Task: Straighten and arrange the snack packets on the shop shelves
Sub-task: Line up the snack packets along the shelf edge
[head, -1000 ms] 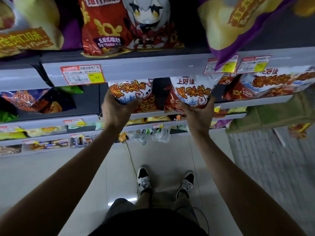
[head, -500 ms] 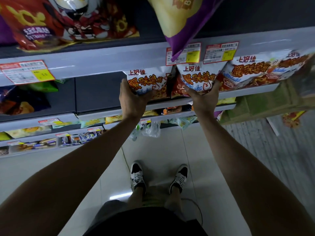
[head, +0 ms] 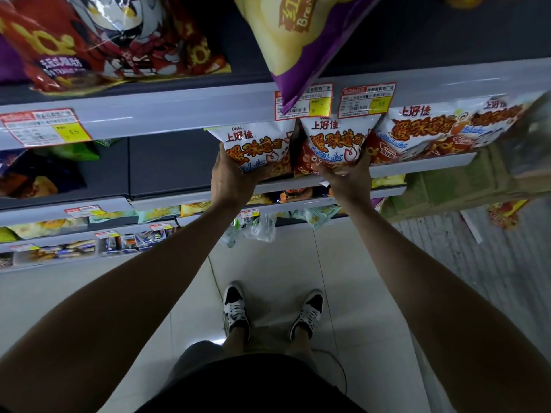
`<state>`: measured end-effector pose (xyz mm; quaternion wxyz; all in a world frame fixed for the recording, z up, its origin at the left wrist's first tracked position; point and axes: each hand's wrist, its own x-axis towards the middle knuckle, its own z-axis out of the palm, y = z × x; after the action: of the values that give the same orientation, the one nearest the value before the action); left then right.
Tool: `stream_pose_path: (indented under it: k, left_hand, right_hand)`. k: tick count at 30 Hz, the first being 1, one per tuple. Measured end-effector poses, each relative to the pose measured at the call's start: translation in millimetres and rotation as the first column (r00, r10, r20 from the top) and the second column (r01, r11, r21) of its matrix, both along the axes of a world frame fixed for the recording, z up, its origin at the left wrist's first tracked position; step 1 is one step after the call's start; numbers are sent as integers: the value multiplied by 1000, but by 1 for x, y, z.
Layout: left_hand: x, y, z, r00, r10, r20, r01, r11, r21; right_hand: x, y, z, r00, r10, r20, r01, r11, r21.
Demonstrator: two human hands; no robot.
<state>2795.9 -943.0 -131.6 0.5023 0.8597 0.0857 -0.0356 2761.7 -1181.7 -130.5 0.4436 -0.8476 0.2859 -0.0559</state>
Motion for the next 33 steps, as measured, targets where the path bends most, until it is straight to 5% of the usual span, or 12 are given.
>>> stream_pose_path:
  k: [8, 18, 25, 33]
  left_hand:
    - [-3, 8, 14, 990, -107, -87, 111, 993, 49]
    - [-43, 35, 22, 976, -175, -131, 187, 979, 85]
    - [-81, 84, 42, 901, -351, -254, 413, 874, 256]
    - [-117, 132, 79, 953, -251, -172, 300, 870, 392]
  right_hand:
    - [-32, 18, 21, 987, 6, -160, -16, 998, -61]
    - [-88, 78, 51, 930, 214, -299, -244, 968, -65]
    - [-100, 136, 73, 865, 408, -293, -477, 849, -228]
    - [-102, 188, 113, 734, 584, -348, -680, 640, -359]
